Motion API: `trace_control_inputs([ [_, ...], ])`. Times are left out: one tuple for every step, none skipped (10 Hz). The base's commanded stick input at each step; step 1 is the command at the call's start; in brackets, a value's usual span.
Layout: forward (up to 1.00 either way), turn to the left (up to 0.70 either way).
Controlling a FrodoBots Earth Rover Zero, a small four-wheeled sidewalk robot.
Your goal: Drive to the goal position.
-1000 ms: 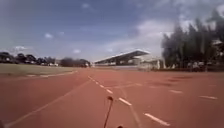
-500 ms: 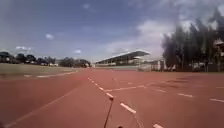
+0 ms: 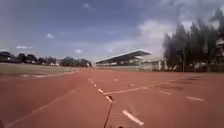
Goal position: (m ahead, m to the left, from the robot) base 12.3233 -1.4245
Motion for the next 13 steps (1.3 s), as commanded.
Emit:
trace_control_inputs([
  [0.7,0.0],
  [0.7,0.0],
  [0.7,0.0],
  [0.7,0.0],
  [0.7,0.0],
  [0.7,0.0],
  [0.7,0.0],
  [0.7,0.0],
  [0.7,0.0],
  [0.7,0.0],
  [0.7,0.0],
  [0.7,0.0],
  [0.7,0.0],
])
